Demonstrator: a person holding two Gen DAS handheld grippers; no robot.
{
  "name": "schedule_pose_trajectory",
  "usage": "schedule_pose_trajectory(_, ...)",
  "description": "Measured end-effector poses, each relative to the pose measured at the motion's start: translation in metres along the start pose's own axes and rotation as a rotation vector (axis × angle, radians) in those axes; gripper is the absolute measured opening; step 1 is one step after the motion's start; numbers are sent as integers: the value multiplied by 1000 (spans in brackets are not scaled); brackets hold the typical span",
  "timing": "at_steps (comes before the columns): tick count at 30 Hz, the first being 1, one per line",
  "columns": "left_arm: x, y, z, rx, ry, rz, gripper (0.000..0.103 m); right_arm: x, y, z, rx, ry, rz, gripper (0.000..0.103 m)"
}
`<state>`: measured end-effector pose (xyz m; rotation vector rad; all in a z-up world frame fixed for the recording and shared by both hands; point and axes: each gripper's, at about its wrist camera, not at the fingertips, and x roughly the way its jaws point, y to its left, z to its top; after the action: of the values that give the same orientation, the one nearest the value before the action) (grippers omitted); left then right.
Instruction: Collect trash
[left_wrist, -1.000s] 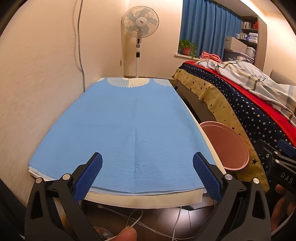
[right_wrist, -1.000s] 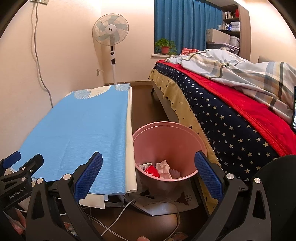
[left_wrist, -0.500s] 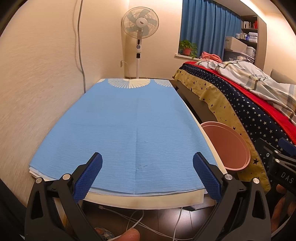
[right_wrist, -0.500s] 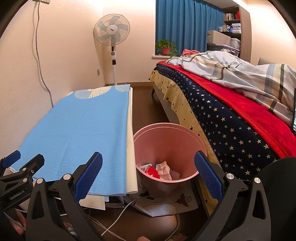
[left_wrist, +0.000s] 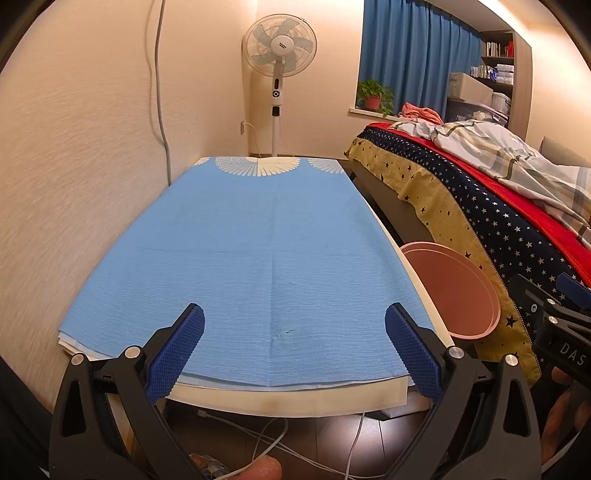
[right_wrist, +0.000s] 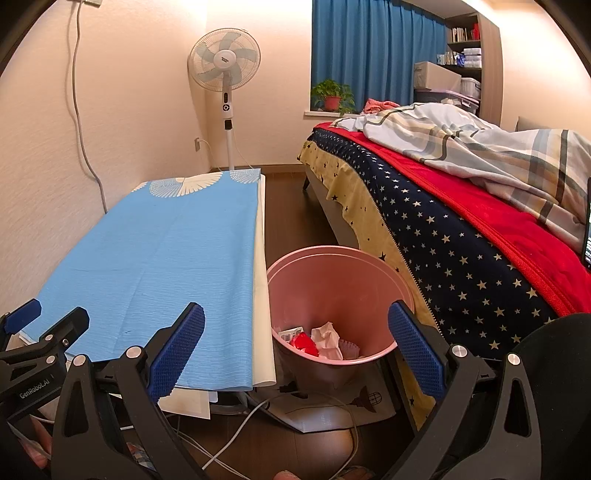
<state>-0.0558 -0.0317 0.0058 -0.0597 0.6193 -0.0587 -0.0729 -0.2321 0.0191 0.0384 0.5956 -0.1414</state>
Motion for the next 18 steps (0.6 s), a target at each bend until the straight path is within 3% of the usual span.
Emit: schedule_pose_trajectory(18, -1, -1, 2, 13, -15, 4, 95, 0, 0, 1, -2, -1, 0, 98)
